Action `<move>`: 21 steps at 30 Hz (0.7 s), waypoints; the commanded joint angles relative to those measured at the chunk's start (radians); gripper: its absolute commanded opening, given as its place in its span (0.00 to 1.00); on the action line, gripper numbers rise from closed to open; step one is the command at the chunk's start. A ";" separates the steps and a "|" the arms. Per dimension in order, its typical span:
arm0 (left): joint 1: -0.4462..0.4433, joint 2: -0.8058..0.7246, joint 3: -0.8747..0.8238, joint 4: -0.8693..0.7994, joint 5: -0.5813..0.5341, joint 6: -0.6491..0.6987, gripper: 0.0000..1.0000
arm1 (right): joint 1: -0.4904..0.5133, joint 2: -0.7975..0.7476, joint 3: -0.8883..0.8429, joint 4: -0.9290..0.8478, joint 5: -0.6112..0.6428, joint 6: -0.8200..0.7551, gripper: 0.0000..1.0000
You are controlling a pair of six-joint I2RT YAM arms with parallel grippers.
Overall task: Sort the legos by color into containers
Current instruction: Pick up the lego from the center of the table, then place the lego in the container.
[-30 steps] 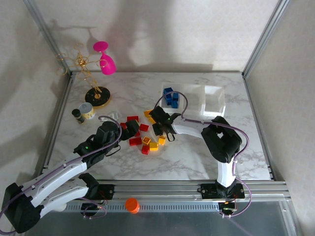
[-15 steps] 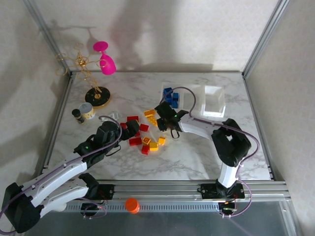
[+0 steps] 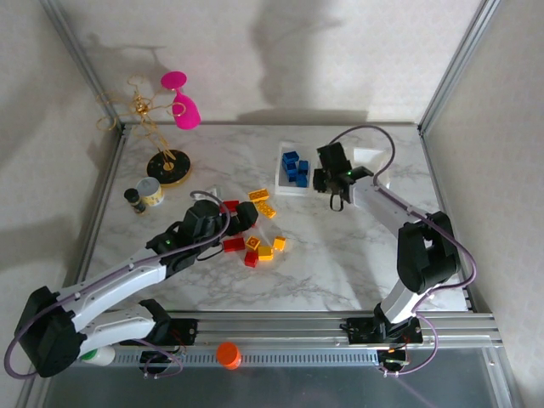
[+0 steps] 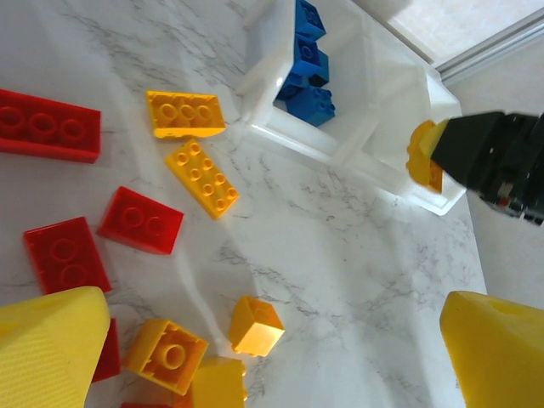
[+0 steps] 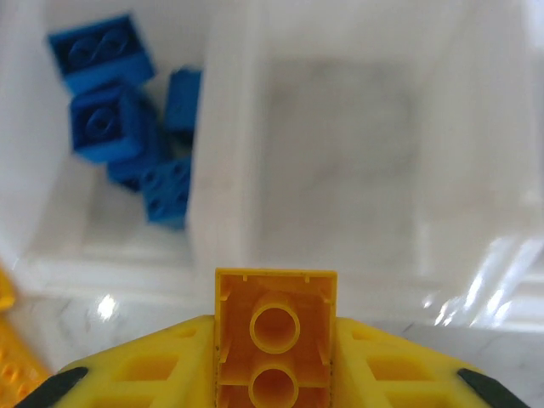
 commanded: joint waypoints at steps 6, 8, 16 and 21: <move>-0.012 0.106 0.084 0.088 0.018 0.030 1.00 | -0.077 0.200 0.178 0.044 0.012 -0.021 0.34; -0.012 0.127 0.099 0.093 0.017 0.033 1.00 | -0.088 0.249 0.220 0.047 0.012 -0.024 0.34; -0.012 0.189 0.135 0.098 0.014 0.043 1.00 | -0.114 0.408 0.358 0.046 0.006 -0.073 0.39; -0.012 0.198 0.136 0.102 0.013 0.045 1.00 | -0.122 0.424 0.367 0.044 -0.001 -0.077 0.47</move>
